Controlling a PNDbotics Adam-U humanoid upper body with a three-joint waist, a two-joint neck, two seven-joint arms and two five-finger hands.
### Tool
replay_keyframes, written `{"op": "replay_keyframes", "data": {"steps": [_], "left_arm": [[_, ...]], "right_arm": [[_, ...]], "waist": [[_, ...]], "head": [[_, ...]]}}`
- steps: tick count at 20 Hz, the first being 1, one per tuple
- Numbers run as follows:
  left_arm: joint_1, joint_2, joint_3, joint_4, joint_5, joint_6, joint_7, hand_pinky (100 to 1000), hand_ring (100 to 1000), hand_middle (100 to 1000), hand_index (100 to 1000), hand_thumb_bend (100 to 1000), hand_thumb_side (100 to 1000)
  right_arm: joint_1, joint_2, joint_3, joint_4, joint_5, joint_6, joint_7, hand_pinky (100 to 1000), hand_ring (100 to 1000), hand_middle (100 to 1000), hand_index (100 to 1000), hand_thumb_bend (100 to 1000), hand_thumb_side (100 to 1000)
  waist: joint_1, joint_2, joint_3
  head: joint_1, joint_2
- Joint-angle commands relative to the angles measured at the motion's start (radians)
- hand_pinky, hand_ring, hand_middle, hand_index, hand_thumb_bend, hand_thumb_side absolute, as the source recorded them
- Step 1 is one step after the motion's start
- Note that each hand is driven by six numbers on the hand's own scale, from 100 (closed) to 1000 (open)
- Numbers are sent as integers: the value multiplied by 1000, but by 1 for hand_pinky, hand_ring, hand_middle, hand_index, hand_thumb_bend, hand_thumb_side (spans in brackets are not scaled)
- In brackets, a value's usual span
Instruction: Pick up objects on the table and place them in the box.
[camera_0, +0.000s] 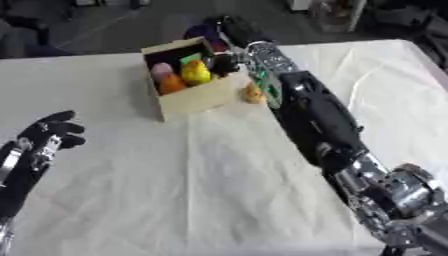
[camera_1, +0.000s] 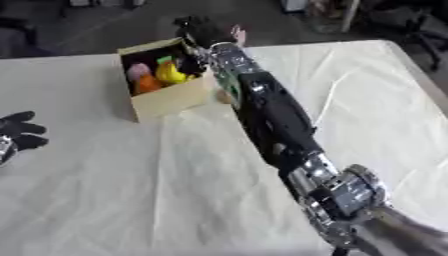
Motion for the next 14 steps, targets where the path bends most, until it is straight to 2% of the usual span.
{"op": "replay_keyframes", "data": {"steps": [1,6,11,14], "left_arm": [[-5,17,9,-10,-4,-1,7,825,707,688,900,100,849],[-5,17,10,-10,-6,-2,7,825,707,689,900,100,849],[-7,16,10,-11,-4,-2,8,825,707,688,900,100,848],[-9,14,9,-12,-3,-2,8,825,706,688,900,100,849]], "right_arm": [[-6,-78,-8,1,10,-19,45,845,794,804,964,162,401],[11,-92,-35,68,79,-17,121,854,822,831,949,200,460],[15,-60,-48,151,146,-46,198,858,834,840,935,214,487],[15,-37,-60,158,186,-36,247,853,830,832,921,216,474]], "waist": [[-14,-8,-3],[-11,-9,-7],[-6,-6,-4],[-3,-3,-1]], "head": [[11,-3],[13,-3],[12,-3],[9,-3]]}}
